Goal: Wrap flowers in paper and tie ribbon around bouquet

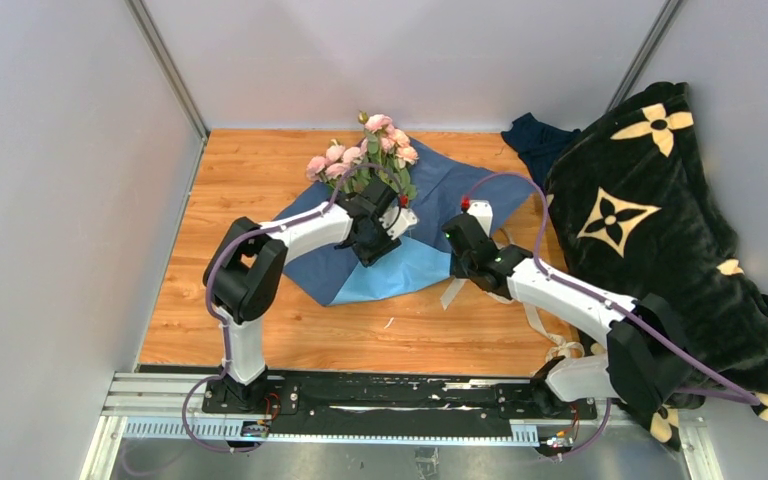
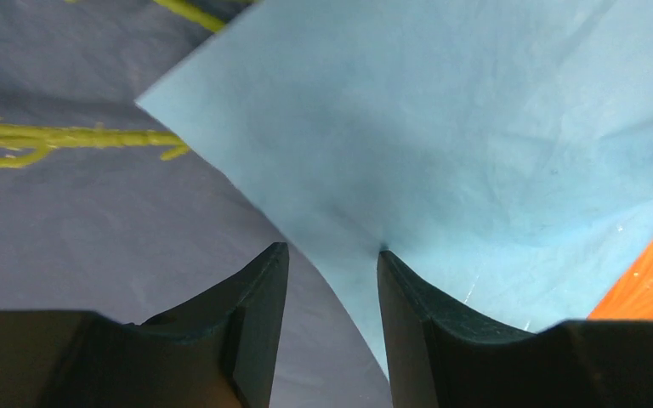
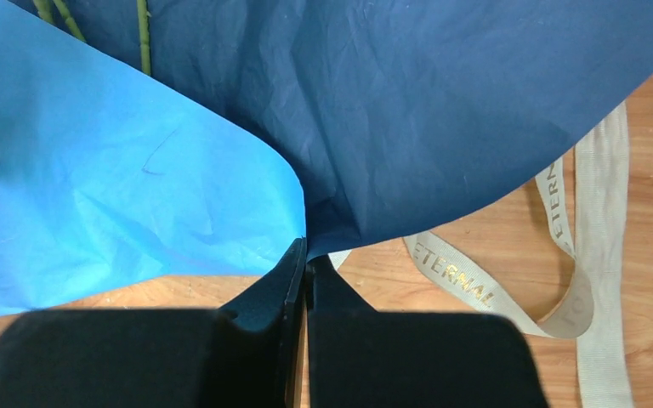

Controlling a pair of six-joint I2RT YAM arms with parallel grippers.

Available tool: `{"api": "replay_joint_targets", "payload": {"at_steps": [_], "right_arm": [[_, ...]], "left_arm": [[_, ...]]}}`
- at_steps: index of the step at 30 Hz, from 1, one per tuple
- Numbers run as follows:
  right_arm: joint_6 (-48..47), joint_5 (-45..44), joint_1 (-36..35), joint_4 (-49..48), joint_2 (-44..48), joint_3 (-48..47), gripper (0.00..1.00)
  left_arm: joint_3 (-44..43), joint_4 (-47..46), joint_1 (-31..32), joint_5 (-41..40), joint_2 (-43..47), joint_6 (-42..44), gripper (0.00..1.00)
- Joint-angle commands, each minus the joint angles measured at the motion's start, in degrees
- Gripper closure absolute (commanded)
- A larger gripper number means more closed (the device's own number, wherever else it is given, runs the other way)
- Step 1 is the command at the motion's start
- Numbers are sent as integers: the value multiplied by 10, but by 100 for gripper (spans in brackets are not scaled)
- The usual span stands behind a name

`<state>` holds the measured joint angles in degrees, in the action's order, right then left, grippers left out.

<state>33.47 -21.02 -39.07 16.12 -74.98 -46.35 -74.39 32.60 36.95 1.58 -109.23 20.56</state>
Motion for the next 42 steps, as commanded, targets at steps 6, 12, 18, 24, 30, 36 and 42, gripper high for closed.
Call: {"api": "replay_joint_targets", "payload": {"at_steps": [6, 12, 18, 24, 30, 36, 42], "right_arm": [[-1, -45, -8, 17, -17, -4, 100], [-3, -42, -8, 6, -24, -1, 100], [1, -30, -8, -2, -18, 7, 100], [20, -19, -9, -12, 0, 26, 100], [-1, -32, -16, 5, 4, 18, 100], [-36, -79, -43, 24, 4, -10, 100], [-91, -73, -53, -2, 0, -21, 100]], "left_arm": [[-104, 98, 7, 42, 103, -12, 50], [-67, 81, 28, 224, 79, -42, 53], [-127, 13, 33, 284, -41, -98, 55], [-144, -28, 35, 211, -116, -120, 57], [-132, -25, 35, 192, -126, -116, 56], [-142, 17, 30, 201, -51, -89, 48], [-131, 68, 11, 213, -1, -77, 49]]}}
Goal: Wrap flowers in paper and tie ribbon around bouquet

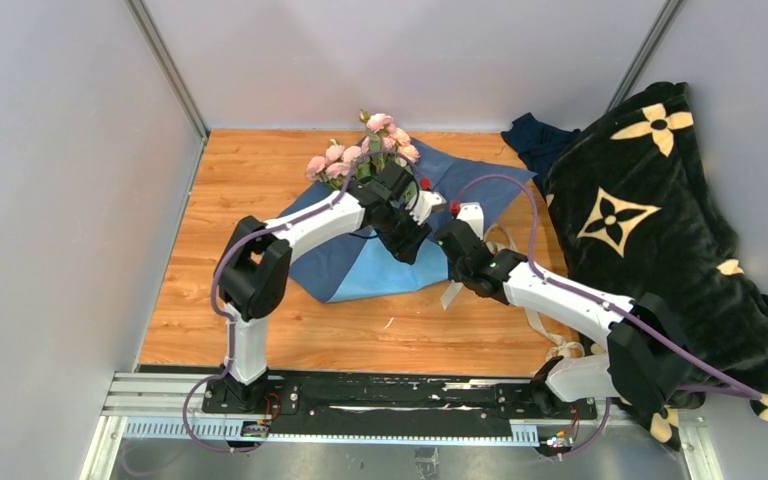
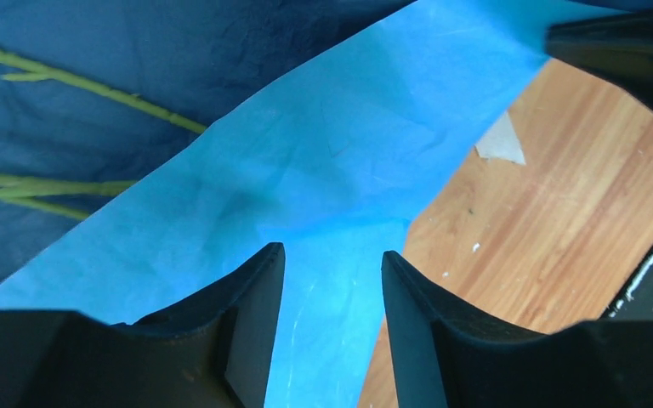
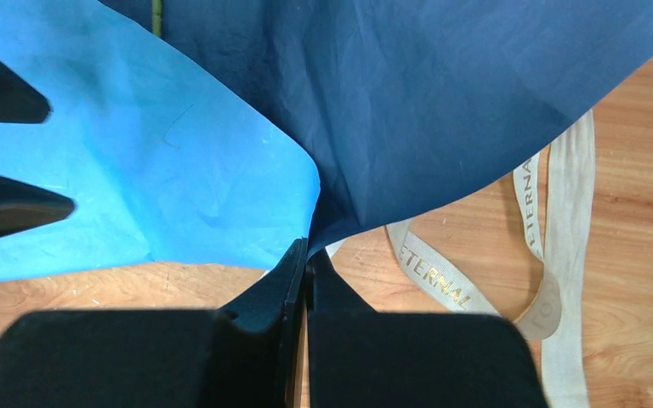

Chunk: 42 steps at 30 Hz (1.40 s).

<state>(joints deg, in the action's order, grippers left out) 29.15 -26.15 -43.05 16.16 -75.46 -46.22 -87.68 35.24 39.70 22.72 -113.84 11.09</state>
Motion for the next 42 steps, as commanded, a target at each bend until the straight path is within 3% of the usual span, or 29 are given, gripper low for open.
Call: {"api": "replay_joint_targets", "payload": {"at_steps": [1, 9, 16, 21, 25, 27, 28, 31, 32, 35, 42], "right_arm": [[-58, -22, -15, 0, 0, -27, 100], [-151, -58, -67, -9, -50, -69, 100], [-363, -53, -152, -62, -111, -124, 100], [-455, -27, -199, -93, -161, -152, 100], [-368, -110, -186, -68, -171, -178, 100], [-274, -129, -154, -46, -135, -158, 99], [-222, -102, -129, -44, -105, -134, 94], [-104, 69, -39, -110, -8, -16, 57], [-73, 128, -11, -146, 21, 46, 52], [-8, 238, 33, -272, 99, 164, 41], [116, 239, 32, -367, 145, 254, 33]], "left_arm": [[14, 44, -30, -4, 50, 13, 50], [108, -9, -94, -13, 46, 5, 53], [73, -12, -96, -27, -38, 5, 52], [74, -17, -105, -26, -48, 3, 52], [76, -14, -112, -30, -39, 9, 52], [81, -20, -111, -35, -31, 13, 51], [81, -22, -111, -35, -31, 13, 51], [75, -20, -111, -33, -38, 13, 51], [74, -20, -111, -32, -41, 13, 51], [74, -17, -111, -30, -43, 15, 51], [76, -17, -111, -37, -36, 18, 51]]}}
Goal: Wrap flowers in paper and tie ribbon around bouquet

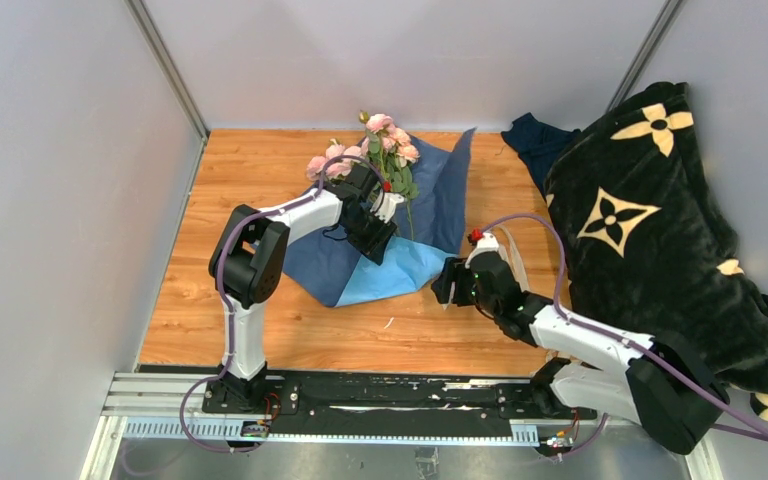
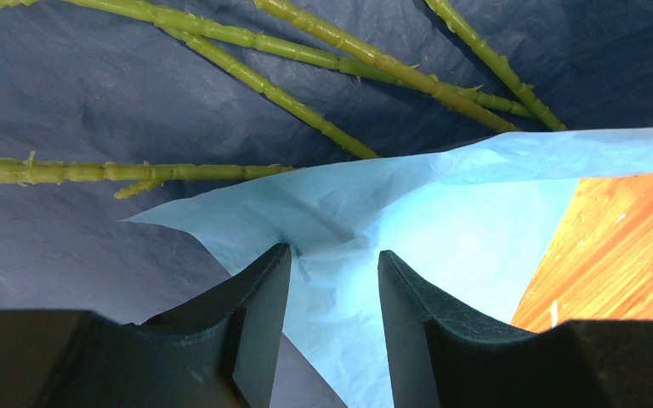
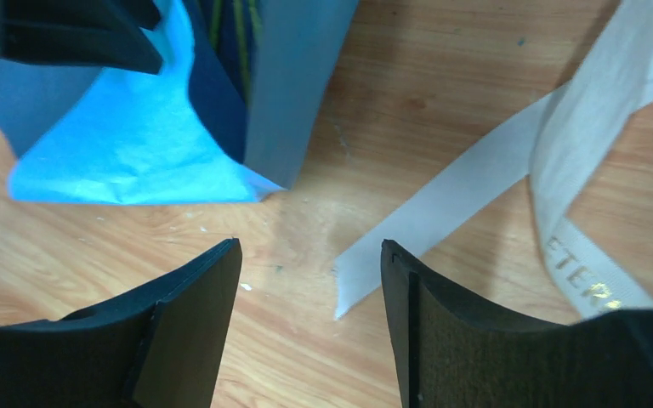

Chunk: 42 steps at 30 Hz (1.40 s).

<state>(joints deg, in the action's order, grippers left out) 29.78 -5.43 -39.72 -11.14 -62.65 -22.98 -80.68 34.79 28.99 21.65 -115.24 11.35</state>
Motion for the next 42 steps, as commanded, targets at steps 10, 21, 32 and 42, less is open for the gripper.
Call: {"api": "replay_joint_targets", "payload": {"at_steps": [10, 21, 32, 42], "right_arm": [[99, -26, 2, -154, -104, -20, 13], [146, -118, 23, -126, -165, -34, 53], [71, -114, 25, -66, -202, -76, 100], [-214, -311, -88, 152, -256, -222, 100]], "left_arm": [[7, -9, 0, -28, -21, 17, 50], [10, -9, 0, -47, -17, 28, 50], [3, -8, -1, -70, -21, 42, 50], [-29, 4, -4, -95, -56, 50, 50]]}}
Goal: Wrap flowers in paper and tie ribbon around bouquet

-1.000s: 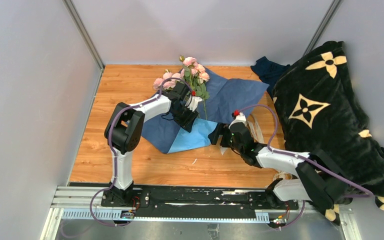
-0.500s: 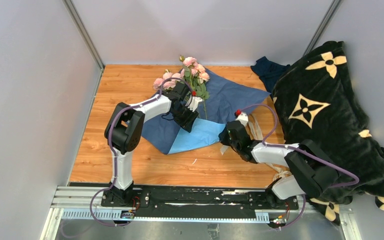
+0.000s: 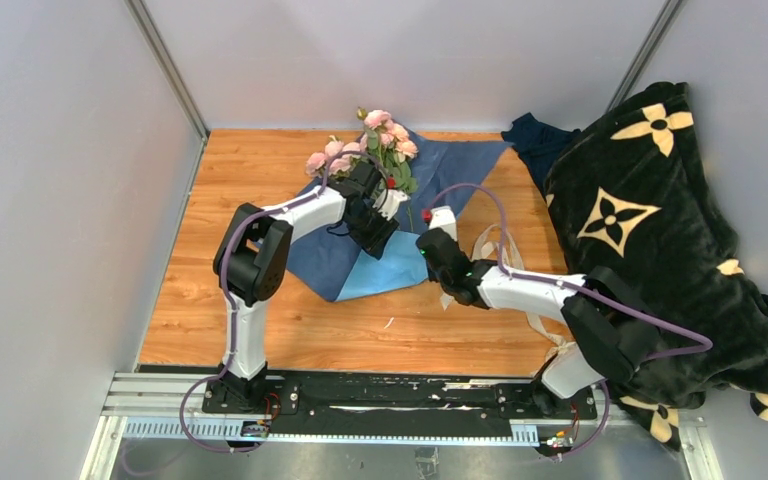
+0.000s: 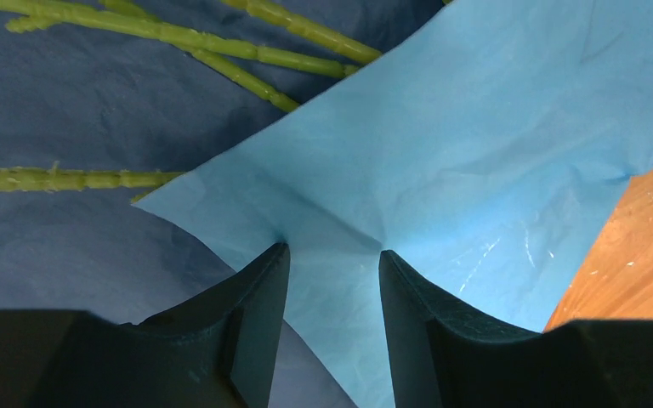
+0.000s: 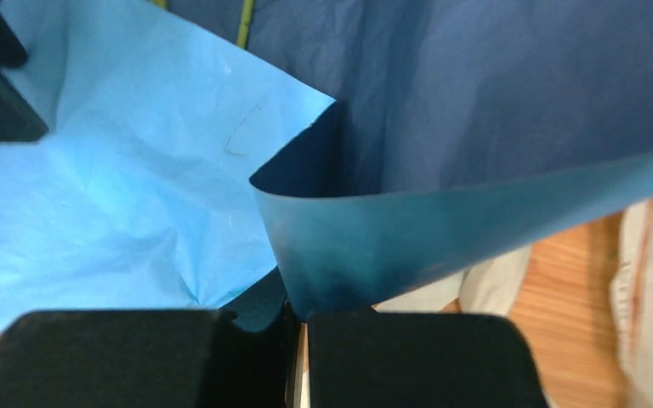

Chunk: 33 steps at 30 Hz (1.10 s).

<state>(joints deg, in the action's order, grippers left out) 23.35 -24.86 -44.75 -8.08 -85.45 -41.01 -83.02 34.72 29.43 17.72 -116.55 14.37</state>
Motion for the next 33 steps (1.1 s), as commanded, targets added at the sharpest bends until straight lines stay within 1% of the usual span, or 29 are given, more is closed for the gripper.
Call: {"api": "replay_joint_targets", "payload": {"at_steps": [1, 4, 6, 9, 12, 15, 17, 20, 23, 25, 26, 28, 30, 31, 32, 33], "right_arm": [[-171, -124, -47, 134, -38, -55, 100], [-239, -182, -104, 146, -77, -89, 100], [-300, -203, -143, 134, -108, -104, 100], [-379, -199, -187, 112, -154, -124, 100], [-428, -200, -217, 103, -206, -148, 100], [-455, -218, -233, 105, -242, -170, 100], [-453, -219, -234, 110, -250, -178, 100], [-446, -207, -234, 111, -246, -180, 100], [-441, -203, -233, 117, -250, -184, 100], [-440, -200, -234, 118, -254, -185, 100], [-438, -201, -234, 118, -256, -186, 100], [-438, -201, -234, 118, -259, -186, 100], [-438, -202, -234, 118, -261, -187, 100], [-439, -200, -234, 118, -261, -187, 100], [-439, -199, -234, 118, -261, -188, 100], [-441, -198, -234, 119, -260, -188, 100]], "left_arm": [[-10, 6, -9, -56, -46, 20, 50], [-25, 10, -14, -56, -52, 17, 50], [-37, 19, -20, -48, -57, 14, 50], [-58, 35, -32, -28, -61, 9, 49], [-86, 55, -53, -3, -55, 5, 47], [-111, 67, -82, 22, -32, 2, 43], [-134, 81, -110, 48, -14, -8, 36], [-152, 87, -164, 112, 30, -41, 29], [-156, 86, -216, 153, 72, -79, 25], [-139, 70, -249, 189, 102, -128, 23], [-116, 45, -267, 206, 121, -157, 21], [-54, -9, -275, 232, 164, -203, 17], [28, -88, -270, 266, 208, -253, 3], [77, -136, -263, 279, 228, -289, 0], [115, -184, -254, 288, 242, -316, 0], [150, -212, -240, 290, 250, -328, 0]]}}
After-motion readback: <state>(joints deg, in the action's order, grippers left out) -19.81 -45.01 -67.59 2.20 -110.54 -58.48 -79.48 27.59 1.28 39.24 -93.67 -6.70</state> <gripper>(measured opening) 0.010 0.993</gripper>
